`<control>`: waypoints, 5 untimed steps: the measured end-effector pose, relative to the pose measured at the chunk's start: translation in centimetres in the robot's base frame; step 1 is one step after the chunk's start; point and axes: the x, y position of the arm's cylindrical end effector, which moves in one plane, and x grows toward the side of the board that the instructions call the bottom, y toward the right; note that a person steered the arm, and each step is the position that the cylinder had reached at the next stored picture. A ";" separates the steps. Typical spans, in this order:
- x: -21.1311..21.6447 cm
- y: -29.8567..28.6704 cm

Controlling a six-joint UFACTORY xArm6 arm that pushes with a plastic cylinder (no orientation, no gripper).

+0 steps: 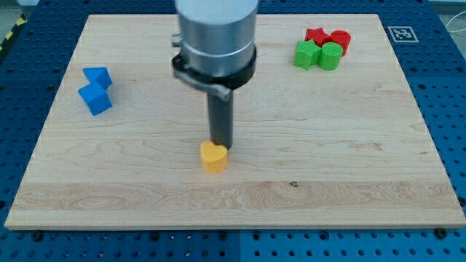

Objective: Move yellow heart to bottom center

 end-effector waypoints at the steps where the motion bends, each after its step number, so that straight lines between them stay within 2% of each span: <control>1: 3.0 -1.4; 2: 6.0 -1.3; 5: 9.5 1.0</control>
